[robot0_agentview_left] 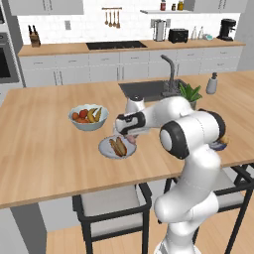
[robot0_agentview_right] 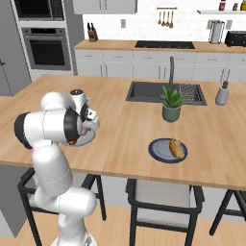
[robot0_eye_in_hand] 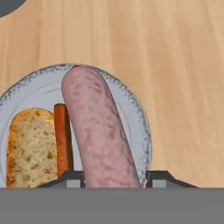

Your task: Place one bun and one sausage from the bowl on each plate.

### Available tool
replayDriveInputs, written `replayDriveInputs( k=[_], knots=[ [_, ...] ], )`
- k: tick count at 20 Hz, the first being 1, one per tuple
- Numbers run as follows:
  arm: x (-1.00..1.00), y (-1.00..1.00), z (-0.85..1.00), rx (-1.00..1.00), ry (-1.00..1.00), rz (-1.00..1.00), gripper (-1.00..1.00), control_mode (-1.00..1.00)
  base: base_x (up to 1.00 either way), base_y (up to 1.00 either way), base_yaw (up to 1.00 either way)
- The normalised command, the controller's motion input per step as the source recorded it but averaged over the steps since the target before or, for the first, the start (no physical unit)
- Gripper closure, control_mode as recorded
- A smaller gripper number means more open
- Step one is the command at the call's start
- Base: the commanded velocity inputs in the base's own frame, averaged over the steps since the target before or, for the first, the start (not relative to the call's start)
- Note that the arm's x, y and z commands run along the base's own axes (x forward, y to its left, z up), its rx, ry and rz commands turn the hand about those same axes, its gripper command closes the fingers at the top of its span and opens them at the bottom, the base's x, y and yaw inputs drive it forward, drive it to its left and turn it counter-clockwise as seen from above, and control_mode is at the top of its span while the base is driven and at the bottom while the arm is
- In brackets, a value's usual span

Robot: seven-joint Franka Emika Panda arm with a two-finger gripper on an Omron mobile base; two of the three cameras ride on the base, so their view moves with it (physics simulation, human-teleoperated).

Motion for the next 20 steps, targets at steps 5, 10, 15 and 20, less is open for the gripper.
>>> replayDriveInputs(
  k=[5,10,15,20],
  knots=[
    [0.34,0.33,-0.49,0.00,0.03,0.00,-1.00,-1.00,0.00,0.00,0.00],
    [-0.08,-0.03,-0.05,0.00,0.03,0.00,-1.00,-1.00,0.00,0.00,0.00],
    [-0.71,-0.20,0.36,0.02,0.00,-0.02,-1.00,-1.00,0.00,0.00,0.00],
    [-1.00,-0.64,0.35,0.01,0.00,-0.04,-1.00,-1.00,0.00,0.00,0.00]
  ],
)
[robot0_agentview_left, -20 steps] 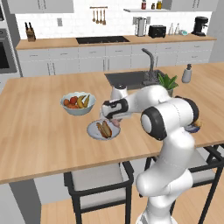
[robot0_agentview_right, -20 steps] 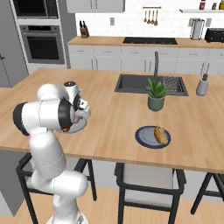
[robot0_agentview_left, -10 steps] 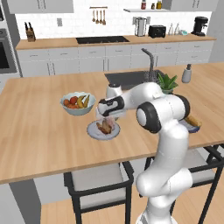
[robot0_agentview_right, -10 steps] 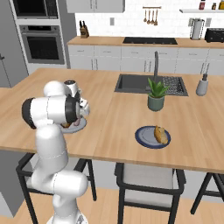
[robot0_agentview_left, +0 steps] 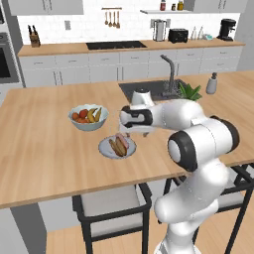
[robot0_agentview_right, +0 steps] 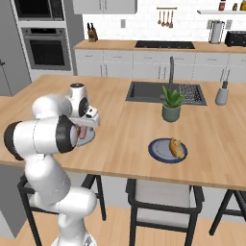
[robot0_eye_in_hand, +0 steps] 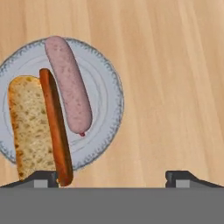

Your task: Place one bun and one sausage from the bowl on each plate.

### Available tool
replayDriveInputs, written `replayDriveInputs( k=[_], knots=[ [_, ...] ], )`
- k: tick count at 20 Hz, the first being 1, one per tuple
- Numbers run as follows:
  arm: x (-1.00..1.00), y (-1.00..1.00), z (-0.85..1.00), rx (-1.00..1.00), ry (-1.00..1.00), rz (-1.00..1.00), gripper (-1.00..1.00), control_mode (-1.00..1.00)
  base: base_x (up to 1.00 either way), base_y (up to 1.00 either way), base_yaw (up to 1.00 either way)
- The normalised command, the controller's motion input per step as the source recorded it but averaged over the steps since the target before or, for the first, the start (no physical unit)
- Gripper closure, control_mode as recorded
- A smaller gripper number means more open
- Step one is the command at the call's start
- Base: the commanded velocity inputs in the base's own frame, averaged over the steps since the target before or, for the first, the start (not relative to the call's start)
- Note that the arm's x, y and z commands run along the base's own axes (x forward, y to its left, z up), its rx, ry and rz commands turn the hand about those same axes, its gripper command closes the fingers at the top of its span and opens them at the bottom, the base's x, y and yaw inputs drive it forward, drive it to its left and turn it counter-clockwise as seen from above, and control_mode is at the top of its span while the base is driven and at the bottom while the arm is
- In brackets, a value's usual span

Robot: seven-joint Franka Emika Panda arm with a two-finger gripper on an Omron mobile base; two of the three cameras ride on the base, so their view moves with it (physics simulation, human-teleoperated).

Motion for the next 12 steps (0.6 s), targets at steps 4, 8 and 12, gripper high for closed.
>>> replayDriveInputs(
  k=[4,8,12],
  knots=[
    [-1.00,-0.76,0.21,-0.01,-0.08,0.00,-1.00,-1.00,0.00,0.00,0.00],
    [-0.25,-0.19,0.06,-0.01,-0.01,0.00,-1.00,1.00,-0.75,-0.72,0.00],
    [0.00,0.00,0.00,0.00,0.00,0.00,-1.00,1.00,-0.71,-1.00,-0.01]
  ],
)
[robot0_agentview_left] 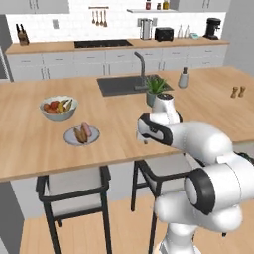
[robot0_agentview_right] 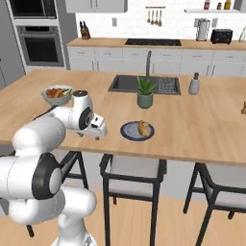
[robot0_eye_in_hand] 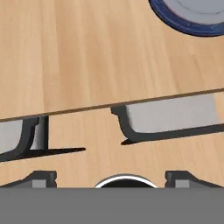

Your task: Place one bun and one sausage from the bowl on each plate.

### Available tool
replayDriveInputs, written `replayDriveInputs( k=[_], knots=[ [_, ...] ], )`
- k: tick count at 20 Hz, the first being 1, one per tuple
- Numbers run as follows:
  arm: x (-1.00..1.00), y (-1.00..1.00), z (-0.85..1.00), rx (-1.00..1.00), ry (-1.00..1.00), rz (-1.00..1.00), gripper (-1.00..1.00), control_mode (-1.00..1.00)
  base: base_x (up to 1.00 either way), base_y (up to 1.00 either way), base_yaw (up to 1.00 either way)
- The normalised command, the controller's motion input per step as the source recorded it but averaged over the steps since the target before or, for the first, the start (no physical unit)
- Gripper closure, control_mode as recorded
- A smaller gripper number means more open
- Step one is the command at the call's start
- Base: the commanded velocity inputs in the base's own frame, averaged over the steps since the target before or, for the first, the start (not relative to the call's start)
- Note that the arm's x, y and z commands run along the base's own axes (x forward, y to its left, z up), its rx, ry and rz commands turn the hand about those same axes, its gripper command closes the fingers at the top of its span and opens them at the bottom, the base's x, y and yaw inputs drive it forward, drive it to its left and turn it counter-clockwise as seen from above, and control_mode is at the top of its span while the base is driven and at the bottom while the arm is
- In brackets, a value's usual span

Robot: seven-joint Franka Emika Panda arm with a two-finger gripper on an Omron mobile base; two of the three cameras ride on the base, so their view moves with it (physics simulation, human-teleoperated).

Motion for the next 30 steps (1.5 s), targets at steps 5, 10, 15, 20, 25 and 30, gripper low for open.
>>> replayDriveInputs(
  k=[5,10,15,20,25,30],
  knots=[
    [0.00,0.00,0.00,0.00,0.00,0.00,-1.00,1.00,-0.30,-1.00,-0.13],
    [0.00,0.00,0.00,0.00,0.00,0.00,-1.00,1.00,0.14,-1.00,-0.22],
    [0.00,0.00,0.00,0.00,0.00,0.00,-1.00,1.00,0.15,-1.00,-0.24],
    [0.00,0.00,0.00,0.00,0.00,0.00,-1.00,1.00,0.51,-1.00,-0.06],
    [0.00,0.00,0.00,0.00,0.00,0.00,-1.00,1.00,0.42,-1.00,-0.07],
    [0.00,0.00,0.00,0.00,0.00,0.00,-1.00,1.00,0.53,-1.00,0.00]
  ],
)
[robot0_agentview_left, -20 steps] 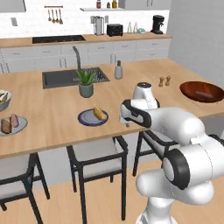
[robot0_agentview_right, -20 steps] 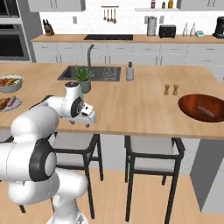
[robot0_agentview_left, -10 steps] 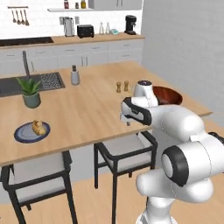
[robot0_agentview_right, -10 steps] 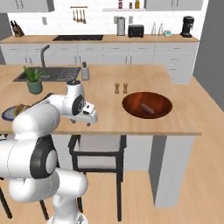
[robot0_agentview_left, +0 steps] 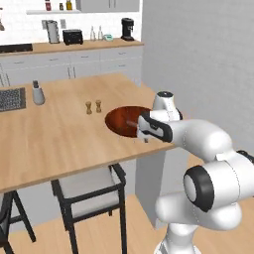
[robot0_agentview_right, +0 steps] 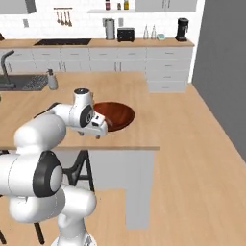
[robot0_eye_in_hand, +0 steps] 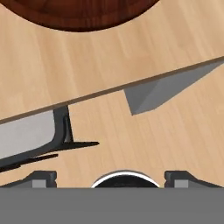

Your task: Place one bun and one sausage from the bowl on each plate.

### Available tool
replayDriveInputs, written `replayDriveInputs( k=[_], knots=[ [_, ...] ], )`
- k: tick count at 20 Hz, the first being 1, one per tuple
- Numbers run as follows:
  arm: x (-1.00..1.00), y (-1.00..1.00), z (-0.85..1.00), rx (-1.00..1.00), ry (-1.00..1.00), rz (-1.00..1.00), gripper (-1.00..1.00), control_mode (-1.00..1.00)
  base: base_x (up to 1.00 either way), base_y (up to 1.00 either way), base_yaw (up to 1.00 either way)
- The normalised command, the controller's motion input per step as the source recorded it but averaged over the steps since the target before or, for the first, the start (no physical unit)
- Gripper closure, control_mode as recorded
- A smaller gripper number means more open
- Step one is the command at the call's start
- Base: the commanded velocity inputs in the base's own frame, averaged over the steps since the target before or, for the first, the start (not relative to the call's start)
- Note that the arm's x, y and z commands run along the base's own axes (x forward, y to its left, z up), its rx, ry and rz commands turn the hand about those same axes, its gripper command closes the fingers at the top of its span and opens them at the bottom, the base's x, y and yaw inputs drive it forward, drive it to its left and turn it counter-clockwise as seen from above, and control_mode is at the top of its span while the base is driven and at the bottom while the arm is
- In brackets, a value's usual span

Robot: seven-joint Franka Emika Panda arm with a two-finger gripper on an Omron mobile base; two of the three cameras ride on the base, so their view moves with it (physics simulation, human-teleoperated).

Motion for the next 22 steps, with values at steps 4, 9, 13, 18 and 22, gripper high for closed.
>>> replayDriveInputs(
  k=[4,9,13,18,22],
  knots=[
    [0.00,0.00,0.00,0.00,0.00,0.00,-1.00,1.00,0.56,-0.90,0.27],
    [0.00,0.00,0.00,0.00,0.00,0.00,-1.00,1.00,0.41,-0.33,0.54],
    [0.00,0.00,0.00,0.00,0.00,0.00,-1.00,1.00,0.17,0.00,0.30],
    [0.00,0.00,0.00,0.00,0.00,0.00,-1.00,1.00,0.91,-0.15,0.06],
    [0.14,-0.16,-0.05,0.00,0.00,0.01,-1.00,-1.00,0.72,-0.14,0.04]
  ],
)
